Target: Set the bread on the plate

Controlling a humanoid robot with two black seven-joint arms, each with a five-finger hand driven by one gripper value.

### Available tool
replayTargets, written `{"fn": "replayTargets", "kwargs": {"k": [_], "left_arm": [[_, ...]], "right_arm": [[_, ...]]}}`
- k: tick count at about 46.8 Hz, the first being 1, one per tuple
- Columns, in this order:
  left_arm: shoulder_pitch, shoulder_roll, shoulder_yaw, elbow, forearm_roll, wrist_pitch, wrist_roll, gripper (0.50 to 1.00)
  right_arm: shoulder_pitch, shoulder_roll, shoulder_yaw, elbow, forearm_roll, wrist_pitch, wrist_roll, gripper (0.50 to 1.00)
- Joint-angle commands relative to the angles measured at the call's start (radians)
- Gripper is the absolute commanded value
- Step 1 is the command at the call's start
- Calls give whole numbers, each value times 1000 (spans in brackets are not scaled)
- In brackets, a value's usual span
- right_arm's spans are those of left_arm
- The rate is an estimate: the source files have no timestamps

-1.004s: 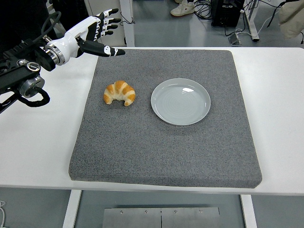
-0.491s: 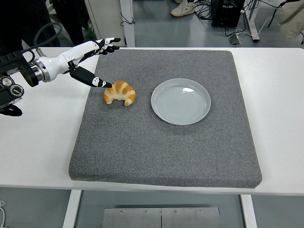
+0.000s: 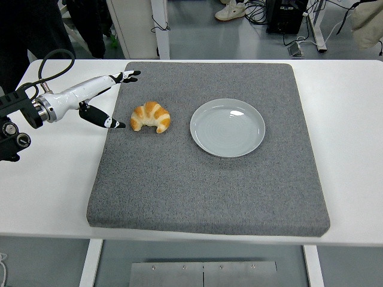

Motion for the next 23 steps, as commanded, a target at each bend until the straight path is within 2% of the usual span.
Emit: {"fn": "replayTargets", "kwargs": {"k": [1,5,10,14,23], "left_arm": [[3,-58,0,74,-1,19,-19,958],[18,-107,-1,157,-7,27,-63,958],[23,-172,-6,240,-12,27,-91,958],[27,-207,-5,271,-12,27,-99,958],[36,-238,2,289,-27,35,-99,958]], "right_arm": [[1,0,0,0,0,0,0,1000],[1,0,0,0,-1,0,0,1000],[1,0,0,0,-1,0,0,1000],[1,0,0,0,0,0,0,1000],[1,0,0,0,-1,0,0,1000]]}}
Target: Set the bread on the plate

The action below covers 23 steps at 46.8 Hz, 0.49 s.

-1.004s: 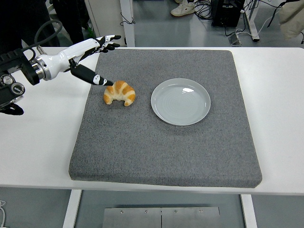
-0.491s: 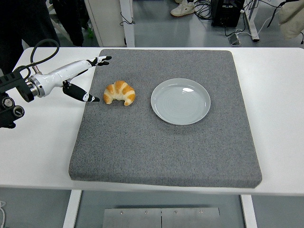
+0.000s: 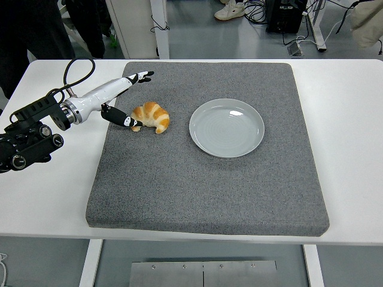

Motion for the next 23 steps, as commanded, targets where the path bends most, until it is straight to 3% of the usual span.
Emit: {"fn": "replayTargets", "kwargs": {"k": [1,23], "left_arm": [[0,-19,5,5,-10,3,0,958],[0,-125,10,98,-10,3,0,958]], "right_arm": [[0,0,0,0,1,0,0,1000],[5,0,0,0,1,0,0,1000]]}}
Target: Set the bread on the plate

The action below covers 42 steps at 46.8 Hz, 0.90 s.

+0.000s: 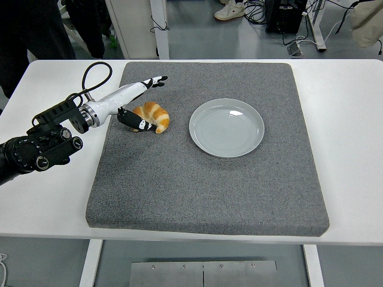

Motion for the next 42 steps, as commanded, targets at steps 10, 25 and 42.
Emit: {"fn": "replayTargets", "kwargs": {"k": [10,25,42], "left_arm": [[9,-4,1,2,3,3,0,958],[24,-1,23,3,0,4,-4,957],[40,-68,21,124,-32,37,-18,945]], "right_arm": [[0,0,0,0,1,-1,0,1000],[-2,0,0,0,0,-1,0,1000],[-6,0,2,-2,0,-1,0,1000]]}}
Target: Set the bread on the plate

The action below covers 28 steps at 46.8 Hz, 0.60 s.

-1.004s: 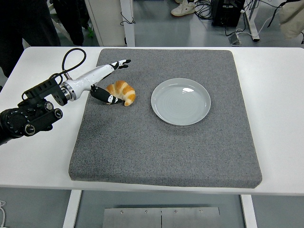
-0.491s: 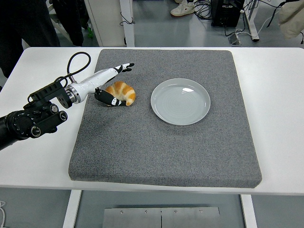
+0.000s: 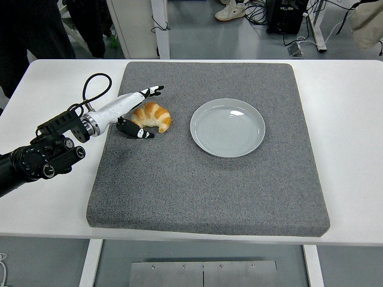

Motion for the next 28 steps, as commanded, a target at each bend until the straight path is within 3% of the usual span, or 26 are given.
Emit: {"fn": "replayTargets", "kwargs": {"k": [1,5,12,21,28], "left_arm": [[0,-23,1,40,-27,0,-9,940],[-1,-46,1,73,-43,0,-12,928],[-1,-60,3,90,-41,0,-10,845],[0,-60,3,90,-43,-1,-9,710],[-1,-60,4,90,-40,-1,-9,566]], "right_arm": [[0,0,-1,0,1,-1,0,1000],[2,0,0,0,0,-1,0,1000],[2,0,0,0,0,-1,0,1000],[5,0,0,0,0,-1,0,1000],[6,0,0,0,0,1,0,1000]]}}
